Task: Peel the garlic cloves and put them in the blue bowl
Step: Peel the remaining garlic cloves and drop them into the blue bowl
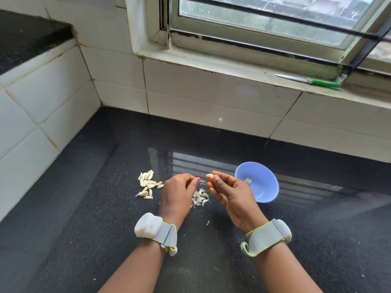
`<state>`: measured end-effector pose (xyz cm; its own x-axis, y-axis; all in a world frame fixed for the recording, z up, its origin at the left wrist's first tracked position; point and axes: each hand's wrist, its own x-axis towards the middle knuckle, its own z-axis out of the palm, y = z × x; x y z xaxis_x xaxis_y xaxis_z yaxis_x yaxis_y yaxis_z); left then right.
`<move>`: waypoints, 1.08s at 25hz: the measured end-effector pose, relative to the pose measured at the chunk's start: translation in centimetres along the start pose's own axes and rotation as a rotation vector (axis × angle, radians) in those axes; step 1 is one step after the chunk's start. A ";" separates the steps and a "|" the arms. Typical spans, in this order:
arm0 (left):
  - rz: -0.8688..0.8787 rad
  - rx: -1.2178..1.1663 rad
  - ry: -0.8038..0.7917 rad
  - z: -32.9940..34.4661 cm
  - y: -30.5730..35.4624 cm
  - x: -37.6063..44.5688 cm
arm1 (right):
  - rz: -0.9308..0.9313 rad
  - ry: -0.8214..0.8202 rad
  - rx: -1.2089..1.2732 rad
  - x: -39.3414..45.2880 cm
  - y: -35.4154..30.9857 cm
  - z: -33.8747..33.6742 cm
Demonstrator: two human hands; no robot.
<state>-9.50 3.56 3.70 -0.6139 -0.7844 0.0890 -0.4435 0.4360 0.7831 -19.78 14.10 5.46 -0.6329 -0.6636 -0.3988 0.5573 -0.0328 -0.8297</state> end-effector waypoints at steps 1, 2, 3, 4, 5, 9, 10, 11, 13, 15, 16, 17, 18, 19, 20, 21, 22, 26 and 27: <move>-0.009 -0.017 0.010 0.0 0.1 0.1 | -0.017 0.003 -0.017 0.0 0.0 0.0; -0.028 -0.045 0.010 0.0 0.1 0.2 | -0.032 0.004 -0.030 0.0 0.1 0.0; -0.051 -0.098 -0.001 0.1 0.2 0.3 | -0.046 0.003 -0.041 0.0 0.1 0.0; -0.075 -0.179 -0.021 0.1 0.2 0.4 | -0.057 0.001 -0.047 0.0 0.1 0.0; -0.103 -0.291 -0.046 0.2 0.2 0.5 | -0.063 -0.001 -0.048 0.1 0.0 0.0; -0.261 -0.743 -0.175 -0.1 1.0 0.2 | -0.044 -0.016 -0.024 0.2 0.0 -0.1; -0.286 -0.785 -0.189 -0.1 1.0 0.1 | -0.033 -0.023 -0.014 0.2 0.0 -0.1; -0.300 -0.806 -0.194 -0.1 1.1 0.1 | -0.023 -0.031 -0.008 0.1 0.0 0.0; -0.318 -0.824 -0.195 -0.1 1.1 0.2 | -0.008 -0.039 -0.002 0.1 0.1 0.0; -0.336 -0.841 -0.196 -0.1 1.0 0.3 | 0.000 -0.037 -0.006 0.1 0.1 0.0; -0.341 -0.846 -0.194 -0.1 1.0 0.4 | -0.003 -0.036 -0.013 0.2 0.1 0.0; -0.344 -0.847 -0.191 -0.1 1.0 0.4 | -0.011 -0.036 -0.027 0.2 0.0 0.0; -0.346 -0.844 -0.185 0.0 1.0 0.5 | -0.023 -0.037 -0.047 0.2 0.0 0.1; -0.349 -0.838 -0.180 0.0 1.0 0.5 | -0.040 -0.038 -0.070 0.2 0.0 0.1; -0.354 -0.832 -0.177 0.1 0.9 0.5 | -0.060 -0.040 -0.092 0.2 0.1 0.1; -0.360 -0.825 -0.177 0.1 1.0 0.5 | -0.082 -0.044 -0.116 0.2 0.1 0.1; -0.367 -0.819 -0.180 0.1 1.0 0.5 | -0.100 -0.045 -0.143 0.2 0.1 0.1; -0.385 -0.788 -0.185 0.2 1.0 0.3 | -0.158 -0.048 -0.276 0.2 0.1 -0.1; -0.388 -0.784 -0.185 0.2 1.0 0.3 | -0.172 -0.050 -0.314 0.3 0.1 -0.1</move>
<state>-10.24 3.83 4.39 -0.6390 -0.7005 -0.3177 -0.1102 -0.3255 0.9391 -19.95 13.97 5.26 -0.6718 -0.7041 -0.2299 0.2481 0.0786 -0.9655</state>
